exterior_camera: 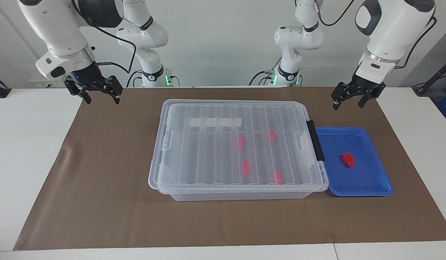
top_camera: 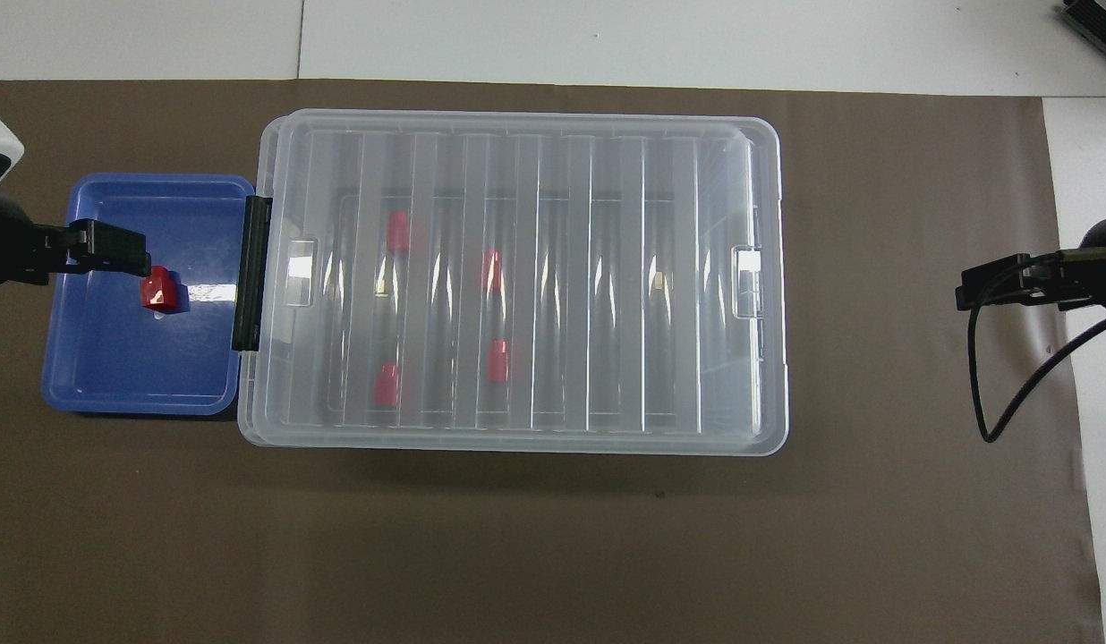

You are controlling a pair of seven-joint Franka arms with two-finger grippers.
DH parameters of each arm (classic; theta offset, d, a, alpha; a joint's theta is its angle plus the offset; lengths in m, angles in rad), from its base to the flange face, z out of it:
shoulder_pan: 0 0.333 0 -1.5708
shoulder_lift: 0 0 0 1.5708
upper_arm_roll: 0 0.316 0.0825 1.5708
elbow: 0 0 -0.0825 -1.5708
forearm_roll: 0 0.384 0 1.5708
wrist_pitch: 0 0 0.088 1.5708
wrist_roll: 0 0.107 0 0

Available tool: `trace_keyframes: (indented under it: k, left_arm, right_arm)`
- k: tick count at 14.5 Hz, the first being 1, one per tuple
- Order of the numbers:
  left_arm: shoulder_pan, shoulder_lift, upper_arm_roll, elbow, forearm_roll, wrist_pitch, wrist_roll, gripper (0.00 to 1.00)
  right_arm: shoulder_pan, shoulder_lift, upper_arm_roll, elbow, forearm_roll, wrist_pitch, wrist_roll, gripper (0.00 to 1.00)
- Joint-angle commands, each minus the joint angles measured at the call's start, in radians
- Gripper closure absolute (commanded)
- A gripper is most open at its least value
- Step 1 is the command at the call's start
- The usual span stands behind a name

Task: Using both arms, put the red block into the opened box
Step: 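Move the right gripper to the edge of the clear lid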

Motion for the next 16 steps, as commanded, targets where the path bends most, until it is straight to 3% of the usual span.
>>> trace_keyframes:
  k: [1,5,8,13,16]
  left_arm:
    - [0.013,-0.005,-0.011,-0.006,0.002,0.016,-0.012,0.0]
    - [0.013,-0.005,-0.011,-0.006,0.001,0.016,-0.013,0.0]
    - [0.017,-0.006,-0.011,-0.008,0.001,0.025,-0.016,0.0]
    - [0.108,-0.006,-0.002,-0.038,0.005,0.149,-0.026,0.0]
    - [0.128,-0.01,-0.002,-0.132,0.005,0.264,0.059,0.0]
  right_arm:
    - [-0.003,-0.008,0.007,-0.013,-0.021,0.008,0.01,0.0]
    - [0.002,-0.006,0.01,-0.025,-0.001,0.037,0.013,0.0]
    - [0.046,-0.005,0.014,-0.12,0.018,0.184,0.009,0.0]
    - [0.16,0.086,0.014,-0.171,0.044,0.391,0.059,0.0]
    - [0.189,0.133,0.014,-0.191,0.062,0.456,0.067,0.0]
